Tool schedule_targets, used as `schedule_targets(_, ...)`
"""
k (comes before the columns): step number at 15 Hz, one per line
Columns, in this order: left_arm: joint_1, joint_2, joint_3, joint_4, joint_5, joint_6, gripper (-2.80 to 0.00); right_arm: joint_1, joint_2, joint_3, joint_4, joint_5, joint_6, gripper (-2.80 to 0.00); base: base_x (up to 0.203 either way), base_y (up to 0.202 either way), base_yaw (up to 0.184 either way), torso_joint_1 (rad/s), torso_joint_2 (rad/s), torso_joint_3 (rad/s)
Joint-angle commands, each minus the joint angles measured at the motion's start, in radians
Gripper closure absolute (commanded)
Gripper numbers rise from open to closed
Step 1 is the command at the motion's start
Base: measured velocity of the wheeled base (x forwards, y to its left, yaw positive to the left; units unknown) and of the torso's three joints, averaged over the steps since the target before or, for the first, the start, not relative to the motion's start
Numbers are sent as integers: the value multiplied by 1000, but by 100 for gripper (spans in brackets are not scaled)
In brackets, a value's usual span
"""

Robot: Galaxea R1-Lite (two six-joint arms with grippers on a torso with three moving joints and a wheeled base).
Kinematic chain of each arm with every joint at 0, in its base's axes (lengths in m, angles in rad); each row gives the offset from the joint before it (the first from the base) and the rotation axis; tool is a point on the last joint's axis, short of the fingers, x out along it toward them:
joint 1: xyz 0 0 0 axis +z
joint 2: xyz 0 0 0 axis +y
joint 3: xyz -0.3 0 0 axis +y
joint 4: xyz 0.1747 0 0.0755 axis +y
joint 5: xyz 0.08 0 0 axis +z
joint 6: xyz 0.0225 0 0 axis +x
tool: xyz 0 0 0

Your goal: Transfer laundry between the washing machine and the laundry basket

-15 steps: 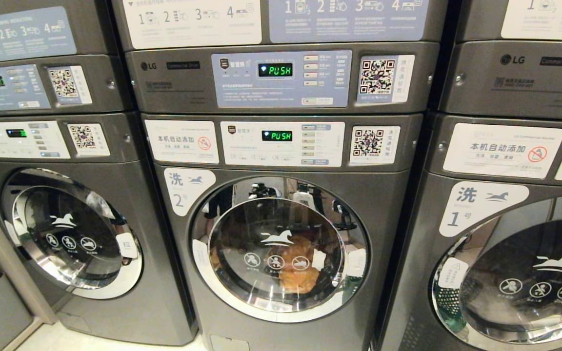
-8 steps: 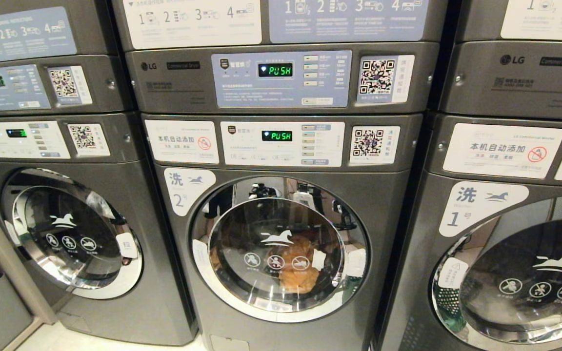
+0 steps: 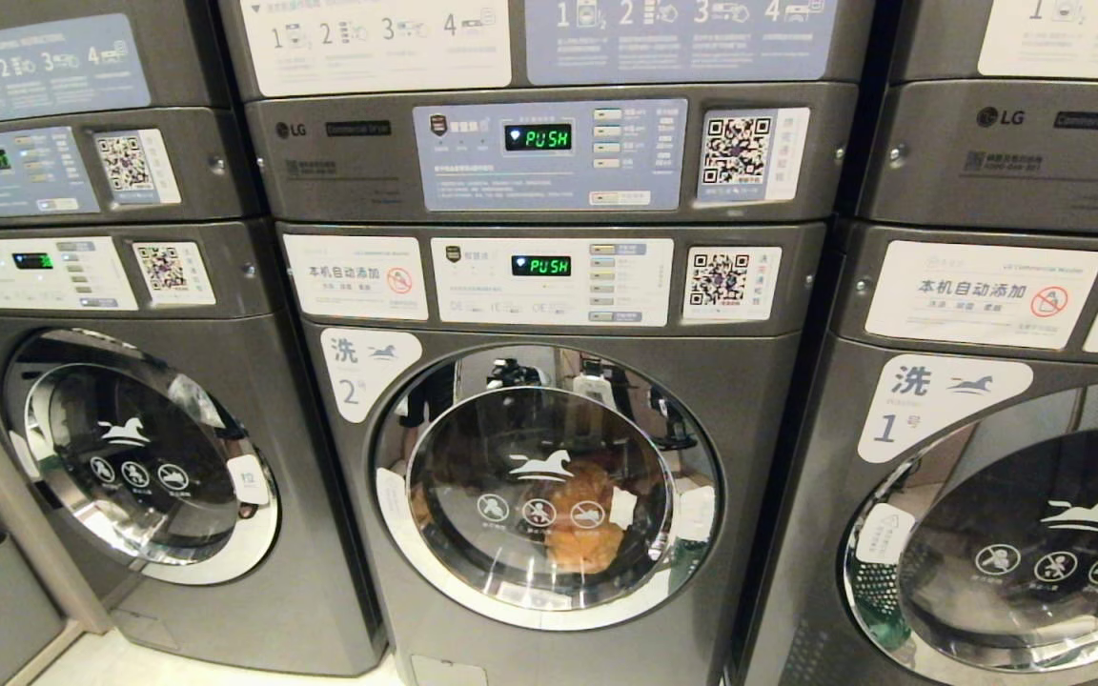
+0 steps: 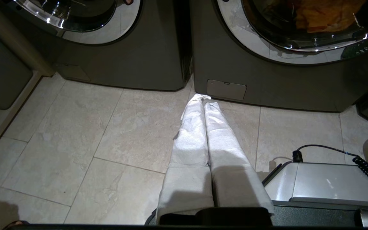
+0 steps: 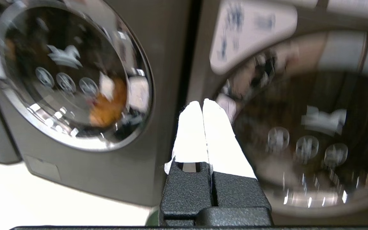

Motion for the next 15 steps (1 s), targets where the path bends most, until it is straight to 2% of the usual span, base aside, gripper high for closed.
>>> schedule_targets(1, 1, 1, 1, -4, -11, 5, 0, 4, 361, -214, -24, 57, -11, 0, 0, 0, 0, 0, 0, 0)
schedule_targets(4, 1, 1, 1, -4, -11, 7, 0, 68, 849, -476, -151, 125, -22, 0, 0, 0, 0, 0, 0, 0)
schedule_targets(8, 1, 2, 0, -4, -13, 3, 0, 287, 1392, -914, -314, 170, -17, 0, 0, 0, 0, 0, 0, 0)
schedule_targets(12, 1, 1, 1, -4, -5, -1, 0, 493, 1650, -1153, -398, 193, 1, 0, 0, 0, 0, 0, 0, 0)
schedule_targets(15, 1, 1, 1, -4, -5, -1, 0, 511, 1708, -1169, -409, 191, -2, 0, 0, 0, 0, 0, 0, 0)
